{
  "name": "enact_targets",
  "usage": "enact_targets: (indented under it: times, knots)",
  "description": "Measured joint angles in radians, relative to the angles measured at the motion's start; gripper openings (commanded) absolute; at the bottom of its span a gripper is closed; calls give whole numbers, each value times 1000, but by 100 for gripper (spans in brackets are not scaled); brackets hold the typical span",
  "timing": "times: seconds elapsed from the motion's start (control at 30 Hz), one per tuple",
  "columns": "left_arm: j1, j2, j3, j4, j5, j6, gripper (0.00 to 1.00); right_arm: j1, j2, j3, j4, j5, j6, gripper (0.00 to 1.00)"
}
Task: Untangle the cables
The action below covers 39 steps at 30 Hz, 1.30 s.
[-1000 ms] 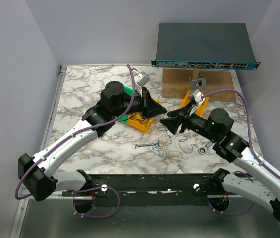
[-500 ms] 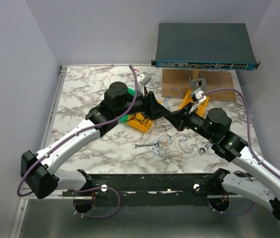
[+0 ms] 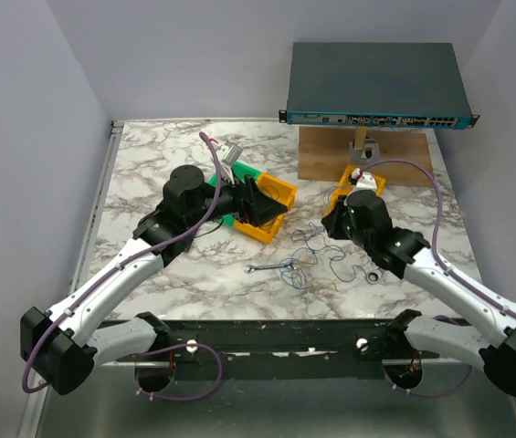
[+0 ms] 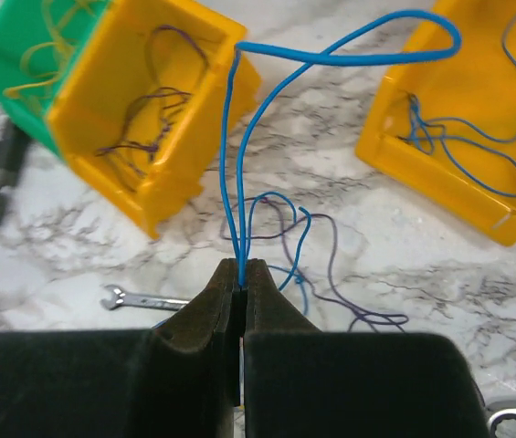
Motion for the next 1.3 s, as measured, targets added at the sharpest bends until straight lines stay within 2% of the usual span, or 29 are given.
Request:
enact_targets:
  times: [0.23, 0.57, 0.83, 1.0, 1.17, 1.3]
  knots:
    - [0, -51, -51, -19, -9, 23, 79, -184, 164, 36, -28, -32, 23, 1]
    - [0, -216, -213, -64, -62, 83, 79, -196, 351, 196, 86, 222, -47, 1]
    - [-1, -332, -368, -62, -78, 85, 79, -204, 493, 202, 177, 397, -88, 1]
    - [-2, -369, -411, -63, -83, 86, 79, -249, 616, 189, 196, 338, -63, 1]
    - [-12, -406, -430, -64, -82, 86, 78, -327, 766, 219, 138, 245, -14, 1]
    - [-17, -421, -430, -106, -101, 93, 79, -359, 808, 264, 117, 156, 8, 2]
